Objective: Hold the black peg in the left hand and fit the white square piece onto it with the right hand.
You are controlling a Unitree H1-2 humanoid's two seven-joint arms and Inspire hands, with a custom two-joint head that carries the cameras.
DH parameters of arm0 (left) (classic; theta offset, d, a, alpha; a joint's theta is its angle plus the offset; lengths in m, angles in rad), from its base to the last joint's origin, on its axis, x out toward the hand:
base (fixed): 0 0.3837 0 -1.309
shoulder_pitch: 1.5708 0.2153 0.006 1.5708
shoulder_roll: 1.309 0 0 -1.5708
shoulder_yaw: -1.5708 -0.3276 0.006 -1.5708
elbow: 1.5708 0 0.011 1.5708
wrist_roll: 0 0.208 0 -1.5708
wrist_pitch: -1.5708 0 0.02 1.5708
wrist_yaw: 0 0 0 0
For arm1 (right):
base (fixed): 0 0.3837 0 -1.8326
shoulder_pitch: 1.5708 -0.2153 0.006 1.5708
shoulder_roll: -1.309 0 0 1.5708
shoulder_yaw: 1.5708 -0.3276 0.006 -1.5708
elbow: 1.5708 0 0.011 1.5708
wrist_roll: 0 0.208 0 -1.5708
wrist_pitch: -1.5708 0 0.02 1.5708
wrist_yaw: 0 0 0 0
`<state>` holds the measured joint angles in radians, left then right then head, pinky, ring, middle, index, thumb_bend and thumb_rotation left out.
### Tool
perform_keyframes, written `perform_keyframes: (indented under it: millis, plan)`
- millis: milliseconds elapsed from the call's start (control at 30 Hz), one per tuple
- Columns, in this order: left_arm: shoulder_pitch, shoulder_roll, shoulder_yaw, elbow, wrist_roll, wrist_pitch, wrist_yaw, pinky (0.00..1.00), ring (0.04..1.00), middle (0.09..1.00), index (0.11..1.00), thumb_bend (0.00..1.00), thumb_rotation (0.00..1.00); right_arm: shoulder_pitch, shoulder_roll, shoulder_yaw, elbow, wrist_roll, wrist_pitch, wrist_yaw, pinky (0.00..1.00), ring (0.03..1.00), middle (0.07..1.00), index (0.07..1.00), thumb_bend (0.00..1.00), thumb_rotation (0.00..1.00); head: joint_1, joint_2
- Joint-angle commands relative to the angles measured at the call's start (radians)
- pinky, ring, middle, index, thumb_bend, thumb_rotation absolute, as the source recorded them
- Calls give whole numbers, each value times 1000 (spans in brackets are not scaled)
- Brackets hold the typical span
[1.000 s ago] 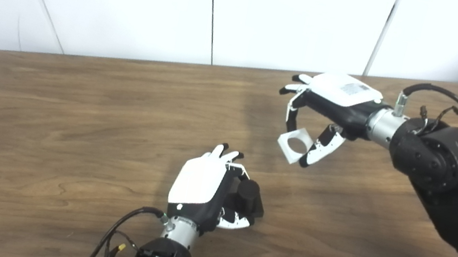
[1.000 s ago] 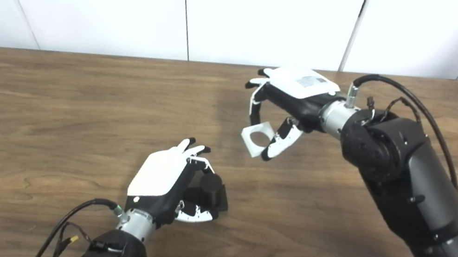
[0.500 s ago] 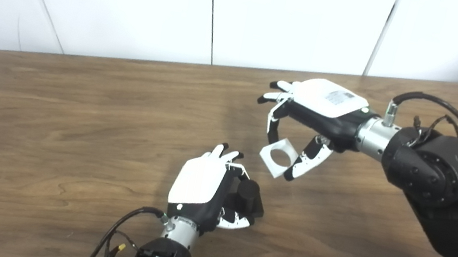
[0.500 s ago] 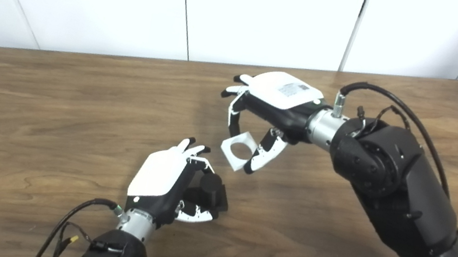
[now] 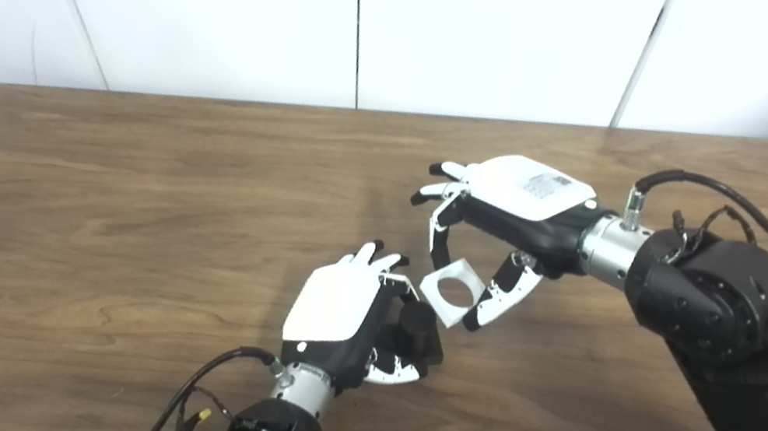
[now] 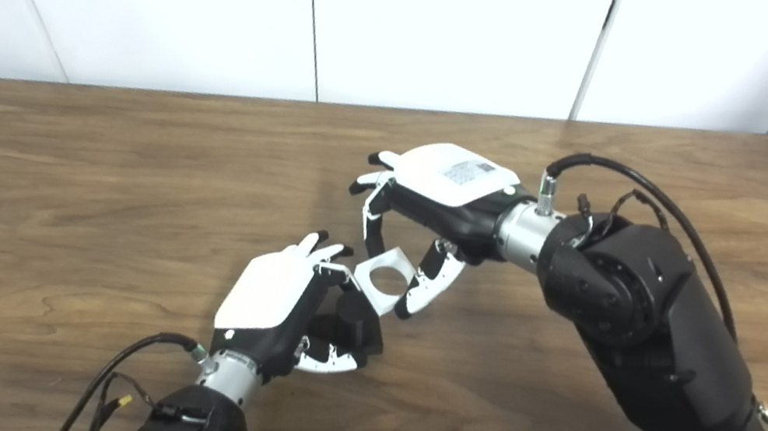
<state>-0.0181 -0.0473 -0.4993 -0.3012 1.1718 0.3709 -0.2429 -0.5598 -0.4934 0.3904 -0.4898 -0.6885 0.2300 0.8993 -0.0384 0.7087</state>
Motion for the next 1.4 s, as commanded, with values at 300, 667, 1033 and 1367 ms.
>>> perform_keyframes:
  millis: [300, 667, 1033, 1367]
  plan:
    - [-9, -15, -5, 3, 18, 0, 11, 945, 990, 899, 491, 524, 69, -15, 22, 1, -14, -10, -6, -5, 1000, 1000, 906, 489, 524, 147, 2, 10]
    - [-11, -19, -6, 4, 27, 1, 7, 936, 981, 894, 491, 524, 69, -9, 29, 19, 12, -13, -24, -15, 991, 1000, 912, 489, 525, 145, 5, 9]
    - [-10, -23, -7, -1, 39, 2, 8, 929, 976, 890, 491, 524, 69, -12, 37, 24, 36, -13, -45, -27, 986, 1000, 917, 489, 525, 145, 8, 10]
    - [-6, -28, -10, -3, 40, 2, 1, 937, 979, 894, 492, 524, 69, -18, 43, 24, 53, -16, -55, -35, 971, 1000, 916, 489, 525, 144, 9, 8]
